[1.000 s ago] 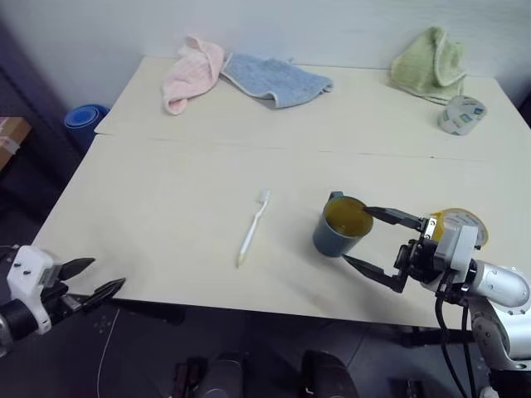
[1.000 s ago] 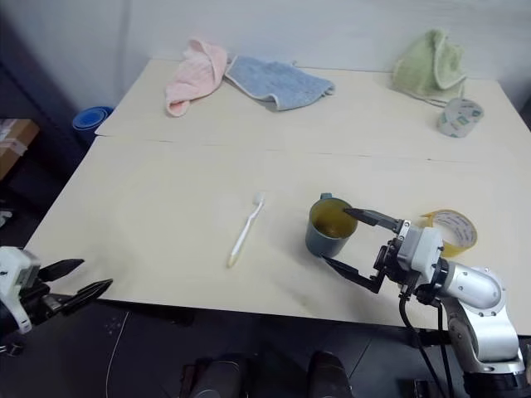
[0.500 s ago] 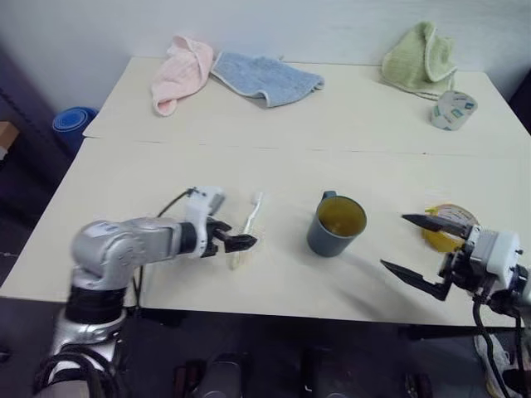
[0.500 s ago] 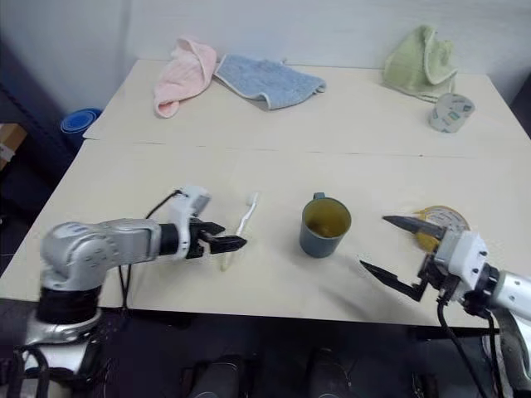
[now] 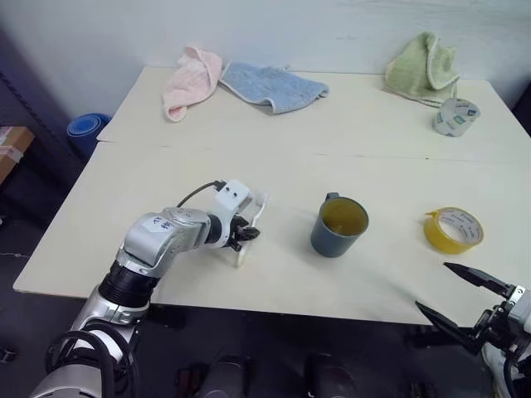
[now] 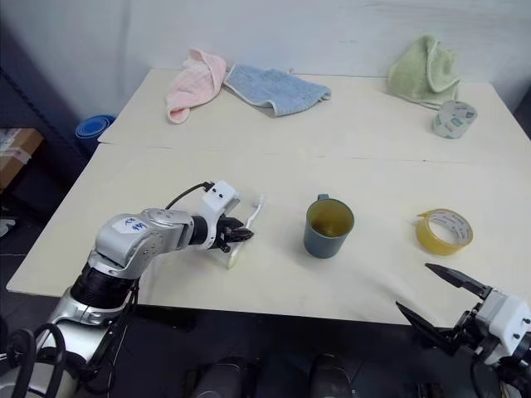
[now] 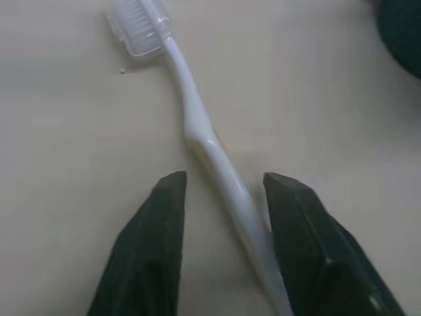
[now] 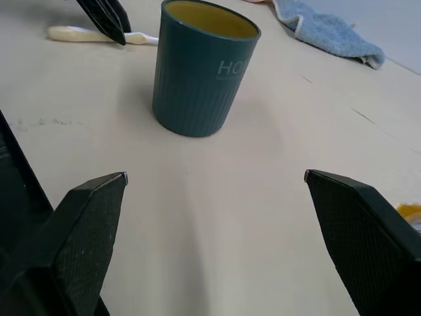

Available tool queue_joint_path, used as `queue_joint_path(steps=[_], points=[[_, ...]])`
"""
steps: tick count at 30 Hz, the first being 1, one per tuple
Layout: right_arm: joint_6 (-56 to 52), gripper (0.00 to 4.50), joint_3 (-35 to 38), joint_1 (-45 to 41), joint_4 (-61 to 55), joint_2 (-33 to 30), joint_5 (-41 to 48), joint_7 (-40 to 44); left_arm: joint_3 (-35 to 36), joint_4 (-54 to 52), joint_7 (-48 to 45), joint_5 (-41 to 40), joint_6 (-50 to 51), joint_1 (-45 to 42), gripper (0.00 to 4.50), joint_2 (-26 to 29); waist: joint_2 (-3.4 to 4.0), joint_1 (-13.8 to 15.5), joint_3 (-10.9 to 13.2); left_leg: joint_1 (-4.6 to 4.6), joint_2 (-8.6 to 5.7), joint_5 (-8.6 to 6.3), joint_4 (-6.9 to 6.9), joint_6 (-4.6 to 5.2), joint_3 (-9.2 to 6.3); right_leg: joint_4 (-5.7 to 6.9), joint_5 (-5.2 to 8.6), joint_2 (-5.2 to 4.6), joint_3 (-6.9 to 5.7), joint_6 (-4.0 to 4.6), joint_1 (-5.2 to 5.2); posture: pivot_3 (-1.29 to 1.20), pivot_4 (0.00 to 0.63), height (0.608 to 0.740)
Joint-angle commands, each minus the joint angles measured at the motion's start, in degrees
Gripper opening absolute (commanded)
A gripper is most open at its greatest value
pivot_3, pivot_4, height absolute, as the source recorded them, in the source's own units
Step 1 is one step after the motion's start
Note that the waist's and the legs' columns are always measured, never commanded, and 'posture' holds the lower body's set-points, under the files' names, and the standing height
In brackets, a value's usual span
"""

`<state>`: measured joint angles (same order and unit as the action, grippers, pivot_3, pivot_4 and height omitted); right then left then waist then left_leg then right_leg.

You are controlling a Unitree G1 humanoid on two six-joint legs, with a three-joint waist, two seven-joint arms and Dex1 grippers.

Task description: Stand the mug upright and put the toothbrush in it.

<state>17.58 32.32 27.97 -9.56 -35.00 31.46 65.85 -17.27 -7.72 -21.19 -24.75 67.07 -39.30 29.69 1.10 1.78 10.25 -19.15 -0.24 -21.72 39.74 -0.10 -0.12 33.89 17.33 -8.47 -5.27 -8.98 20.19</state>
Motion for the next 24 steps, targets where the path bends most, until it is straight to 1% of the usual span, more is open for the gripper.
queue_joint_path(steps=[1,3,5,6,8,9,10,11,12,14,15,18,21,24], points=[[2.76,4.5,1.6,0.12,1.07,0.56,0.76,0.62,-3.72,2.48,-2.91,2.24,-0.64,1.11,0.65,0.14,0.0,-0.01,0.0,0.0,0.0,0.0,0.0,0.0,0.01,-0.01,0.0,0.0,0.0,0.0,0.0,0.0,0.15,0.74],[3.64,4.5,1.24,-0.04,1.94,0.58,0.69,0.93,-3.24,2.68,-3.7,3.09,-1.46,1.27,0.11,0.08,0.02,-0.04,-0.01,-0.01,0.0,0.0,0.0,0.0,0.02,0.0,0.0,0.01,-0.01,0.0,0.0,0.0,0.15,0.74],[4.69,4.5,0.89,-0.57,3.38,0.6,0.6,1.32,-0.66,3.79,-5.85,3.96,-7.07,1.86,0.11,0.72,0.02,-0.04,-0.01,-0.01,0.0,0.0,-0.01,0.0,0.01,-0.01,0.0,0.01,-0.01,0.0,0.0,0.0,0.15,0.74],[5.24,4.5,0.8,-0.78,4.12,0.64,0.59,1.58,2.79,4.85,-6.15,3.06,-8.51,1.96,0.11,0.15,0.02,-0.08,-0.01,-0.01,0.0,0.0,-0.01,0.0,0.02,-0.02,0.0,0.01,-0.01,0.0,0.0,0.0,0.15,0.74],[5.94,4.5,0.68,-0.96,4.94,0.61,0.66,1.87,6.68,6.1,-6.43,2.1,-9.51,2.06,0.11,-0.82,0.01,-0.2,0.01,-0.03,0.02,0.0,-0.01,0.01,0.01,-0.02,0.0,0.02,0.0,0.0,0.03,0.0,0.15,0.74],[6.49,4.5,0.87,-0.96,5.49,0.76,0.71,1.92,10.75,7.28,-8.06,0.53,-15.42,1.75,0.11,-2.43,-0.01,-0.2,0.02,-0.06,0.03,0.0,-0.01,0.0,0.01,-0.01,0.0,0.03,-0.01,0.0,0.07,0.0,0.15,0.74],[6.91,4.5,0.98,-0.94,5.87,0.84,0.77,1.92,13.35,8.08,-9.42,-0.37,-19.91,1.53,0.11,-3.57,-0.04,-0.2,0.06,-0.07,0.03,0.01,-0.01,0.01,0.01,-0.01,0.0,0.03,-0.02,0.0,0.09,0.0,0.15,0.74],[7.41,4.5,1.21,-0.77,6.22,1.13,0.83,1.77,17.18,8.28,-12.24,-3.04,-26.0,1.14,0.11,-5.92,-0.1,-0.22,0.1,-0.1,0.04,0.01,-0.01,0.01,0.01,0.01,0.0,0.03,0.0,0.0,0.17,0.0,0.15,0.74],[7.74,4.5,1.37,-0.66,6.45,1.34,0.87,1.66,19.69,8.46,-14.29,-4.79,-30.09,0.9,0.11,-7.58,-0.14,-0.22,0.12,-0.18,0.05,0.01,-0.01,0.01,0.01,0.0,0.0,0.03,0.0,0.0,0.23,0.0,0.15,0.74],[8.13,4.5,1.57,-0.15,6.34,2.17,0.87,0.67,22.69,8.16,-22.35,-10.43,-36.86,-1.06,0.11,-12.19,-0.22,-0.14,0.17,-0.27,0.05,0.0,0.0,0.01,0.05,-0.01,-0.01,0.03,-0.06,-0.01,0.29,0.0,0.15,0.74],[8.33,4.5,1.6,0.16,6.23,2.63,0.82,0.24,23.13,8.28,-25.76,-12.67,-38.74,-2.1,0.11,-14.32,-0.22,-0.1,0.17,-0.33,0.04,-0.01,-0.01,0.02,0.02,-0.03,-0.02,0.02,-0.12,-0.03,0.31,0.0,0.15,0.74],[8.9,4.5,1.3,1.03,5.23,3.83,0.19,-1.47,22.7,11.09,-29.54,-14.86,-41.87,-4.94,0.11,-20.28,-0.24,0.07,0.18,-0.4,0.02,-0.03,-0.01,0.04,-0.01,-0.07,-0.09,0.0,-0.24,-0.17,0.32,0.0,0.15,0.74],[9.44,4.5,0.8,1.43,4.17,4.98,-0.69,-3.44,18.85,17.16,-34.31,-12.39,-48.71,-7.32,0.11,-27.39,-0.24,0.01,0.18,-0.36,0.01,-0.04,-0.03,0.06,0.09,-0.1,-0.1,0.01,-0.26,-0.19,0.28,0.0,0.15,0.74],[9.54,4.5,0.28,1.67,3.22,5.31,-1.26,-4.72,16.17,22.39,-37.17,-9.31,-54.56,-8.03,0.11,-31.25,-0.27,-0.16,0.2,-0.35,0.01,-0.03,-0.04,0.1,0.28,-0.21,-0.1,0.01,-0.2,-0.18,0.29,0.0,0.15,0.74]])
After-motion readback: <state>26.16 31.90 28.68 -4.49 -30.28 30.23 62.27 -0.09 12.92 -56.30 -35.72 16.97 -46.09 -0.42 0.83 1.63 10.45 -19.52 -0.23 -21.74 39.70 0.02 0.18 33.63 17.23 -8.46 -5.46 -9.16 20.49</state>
